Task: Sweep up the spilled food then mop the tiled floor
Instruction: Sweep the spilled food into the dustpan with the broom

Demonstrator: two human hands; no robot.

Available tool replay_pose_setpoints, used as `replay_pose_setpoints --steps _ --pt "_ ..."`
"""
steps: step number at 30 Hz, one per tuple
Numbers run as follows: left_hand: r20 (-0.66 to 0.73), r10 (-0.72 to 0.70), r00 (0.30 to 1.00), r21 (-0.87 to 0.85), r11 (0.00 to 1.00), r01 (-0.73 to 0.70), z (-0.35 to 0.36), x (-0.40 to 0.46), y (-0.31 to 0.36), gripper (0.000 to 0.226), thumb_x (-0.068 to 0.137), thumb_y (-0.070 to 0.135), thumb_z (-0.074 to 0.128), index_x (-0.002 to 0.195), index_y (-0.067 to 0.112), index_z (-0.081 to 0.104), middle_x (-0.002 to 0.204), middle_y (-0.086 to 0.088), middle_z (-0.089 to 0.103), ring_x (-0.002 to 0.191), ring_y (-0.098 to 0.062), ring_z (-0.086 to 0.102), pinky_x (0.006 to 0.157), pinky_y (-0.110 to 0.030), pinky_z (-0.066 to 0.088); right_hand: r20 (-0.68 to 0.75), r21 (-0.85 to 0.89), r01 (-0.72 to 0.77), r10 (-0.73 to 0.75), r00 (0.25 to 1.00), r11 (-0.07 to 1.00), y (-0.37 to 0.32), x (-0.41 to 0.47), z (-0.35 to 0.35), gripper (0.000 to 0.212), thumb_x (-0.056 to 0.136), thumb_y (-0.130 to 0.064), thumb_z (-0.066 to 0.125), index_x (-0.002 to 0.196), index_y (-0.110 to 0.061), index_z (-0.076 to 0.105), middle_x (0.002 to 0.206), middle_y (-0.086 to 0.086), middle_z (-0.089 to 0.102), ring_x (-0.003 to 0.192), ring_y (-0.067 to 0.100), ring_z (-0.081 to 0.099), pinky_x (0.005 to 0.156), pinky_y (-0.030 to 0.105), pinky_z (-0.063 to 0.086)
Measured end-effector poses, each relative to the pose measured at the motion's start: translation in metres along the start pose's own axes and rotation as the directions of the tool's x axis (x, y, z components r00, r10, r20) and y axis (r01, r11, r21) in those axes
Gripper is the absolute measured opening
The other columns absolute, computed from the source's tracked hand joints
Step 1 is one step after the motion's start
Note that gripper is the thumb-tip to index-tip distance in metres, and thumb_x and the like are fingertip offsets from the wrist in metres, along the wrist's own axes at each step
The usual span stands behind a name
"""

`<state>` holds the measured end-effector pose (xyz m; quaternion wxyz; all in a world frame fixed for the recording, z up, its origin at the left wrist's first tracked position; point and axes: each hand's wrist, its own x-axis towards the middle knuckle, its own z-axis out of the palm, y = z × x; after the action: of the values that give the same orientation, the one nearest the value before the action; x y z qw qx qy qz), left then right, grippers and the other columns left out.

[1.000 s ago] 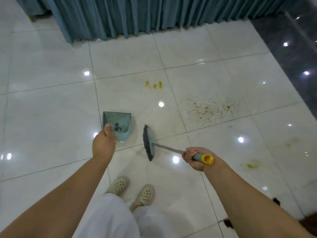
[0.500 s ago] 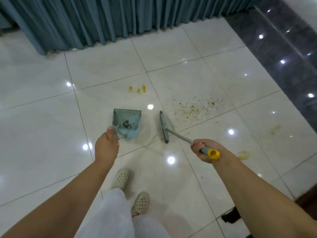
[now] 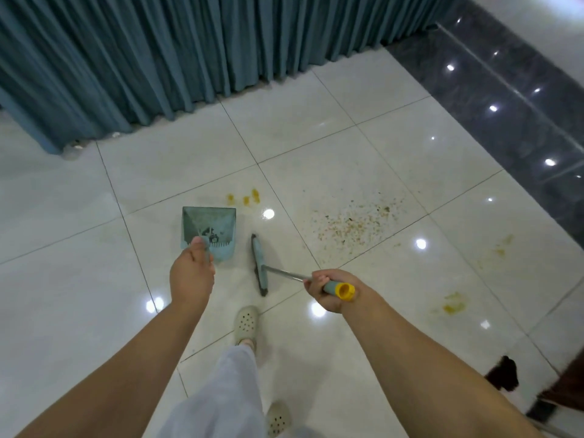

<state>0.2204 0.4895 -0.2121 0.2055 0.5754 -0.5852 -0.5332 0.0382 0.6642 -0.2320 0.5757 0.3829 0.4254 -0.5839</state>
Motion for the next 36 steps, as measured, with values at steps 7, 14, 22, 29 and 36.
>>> replay_pose_setpoints --steps 7,14,22,29,36 --pt "0.046 0.011 0.999 0.050 0.999 -0.013 0.022 0.084 0.039 0.057 0.100 0.048 0.025 0.061 0.012 0.044 0.056 -0.006 0.045 0.050 -0.021 0.040 0.053 -0.027 0.033 -0.149 0.196 0.104 -0.075 0.986 0.975 -0.079 0.007 0.014 0.004 0.098 -0.005 0.042 0.099 -0.001 0.042 0.078 0.017 0.043 0.023 0.012 0.037 0.026 0.013 0.037" --pt "0.077 0.042 0.996 0.101 0.994 -0.049 0.056 0.137 0.061 0.057 0.099 0.050 0.024 0.061 0.015 0.047 0.058 -0.006 0.049 0.055 -0.023 0.045 0.057 -0.033 0.039 -0.184 0.176 0.127 -0.094 0.978 0.976 -0.134 0.010 0.013 0.006 0.094 0.002 0.038 0.095 -0.003 0.041 0.073 0.009 0.039 0.026 0.009 0.037 0.027 0.012 0.035" --pt "0.115 0.044 0.992 0.128 0.990 -0.059 0.100 0.161 0.086 0.057 0.098 0.054 0.024 0.070 0.013 0.052 0.062 -0.004 0.051 0.055 -0.022 0.046 0.057 -0.030 0.038 -0.046 0.173 0.050 -0.042 0.998 0.984 -0.169 0.014 0.050 0.004 0.097 -0.002 0.038 0.096 -0.004 0.041 0.064 0.016 0.047 0.026 0.010 0.040 0.026 0.013 0.036" --pt "0.062 0.024 0.998 0.119 0.992 -0.032 0.132 0.191 0.122 0.053 0.098 0.052 0.025 0.069 0.016 0.051 0.059 -0.004 0.049 0.053 -0.021 0.045 0.056 -0.029 0.037 -0.022 0.121 0.011 -0.008 1.000 0.993 -0.224 0.061 0.101 0.009 0.094 0.004 0.039 0.097 -0.004 0.040 0.076 0.015 0.043 0.028 0.012 0.039 0.027 0.013 0.037" --pt "0.043 0.022 0.999 0.155 0.987 -0.029 0.185 0.215 0.150 0.057 0.098 0.053 0.023 0.068 0.013 0.050 0.057 -0.004 0.048 0.051 -0.023 0.043 0.054 -0.030 0.036 -0.092 0.233 0.077 -0.056 0.994 0.969 -0.310 0.062 0.080 0.020 0.098 -0.005 0.040 0.118 -0.004 0.036 0.078 0.015 0.042 0.025 0.013 0.038 0.026 0.014 0.037"
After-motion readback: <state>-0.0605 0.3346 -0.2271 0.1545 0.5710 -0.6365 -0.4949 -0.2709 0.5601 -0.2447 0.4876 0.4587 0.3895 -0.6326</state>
